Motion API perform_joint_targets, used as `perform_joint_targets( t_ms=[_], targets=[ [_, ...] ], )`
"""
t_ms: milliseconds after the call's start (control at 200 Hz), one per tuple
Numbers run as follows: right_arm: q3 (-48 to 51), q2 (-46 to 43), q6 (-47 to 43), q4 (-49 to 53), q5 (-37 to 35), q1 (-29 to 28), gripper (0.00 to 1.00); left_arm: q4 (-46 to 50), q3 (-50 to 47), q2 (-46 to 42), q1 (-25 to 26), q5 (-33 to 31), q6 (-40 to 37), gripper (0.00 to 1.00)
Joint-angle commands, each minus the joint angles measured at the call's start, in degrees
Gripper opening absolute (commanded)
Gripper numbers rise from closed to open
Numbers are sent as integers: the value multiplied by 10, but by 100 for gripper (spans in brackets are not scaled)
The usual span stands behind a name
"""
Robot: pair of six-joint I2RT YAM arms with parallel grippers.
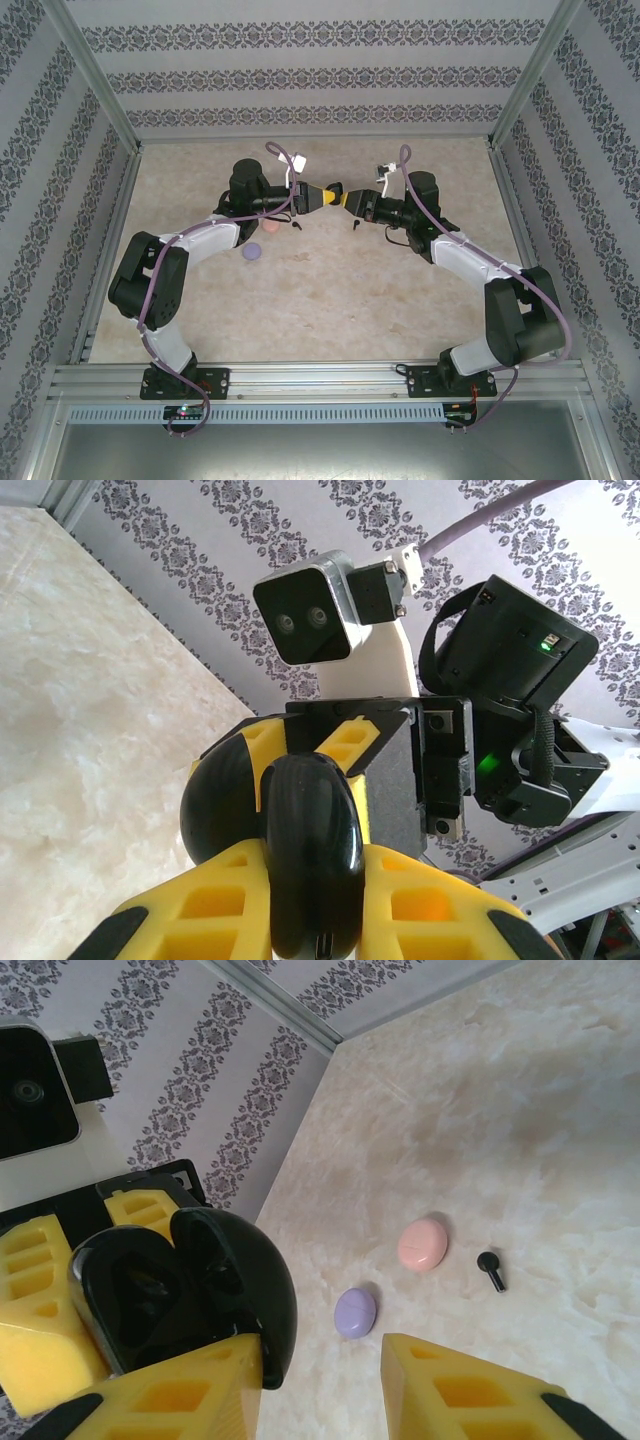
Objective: Insert the wireless bluetooth earbuds into the charging case
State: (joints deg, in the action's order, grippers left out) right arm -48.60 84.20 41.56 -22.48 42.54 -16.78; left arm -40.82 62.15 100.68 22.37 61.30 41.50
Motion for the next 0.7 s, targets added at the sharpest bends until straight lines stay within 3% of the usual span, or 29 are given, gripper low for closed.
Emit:
perform_joint_targets(
  t_ms=[0, 395, 699],
  targets=[
    [-22, 4, -14, -6, 7, -4, 34, -47, 0, 7, -2, 18, 13, 0],
    [-59, 36, -3, -7, 20, -2, 25, -64, -10, 7, -1, 22, 24, 0],
    [-69, 40, -1, -4, 32, -5, 0, -74, -13, 13, 0, 21, 28, 0]
  ],
)
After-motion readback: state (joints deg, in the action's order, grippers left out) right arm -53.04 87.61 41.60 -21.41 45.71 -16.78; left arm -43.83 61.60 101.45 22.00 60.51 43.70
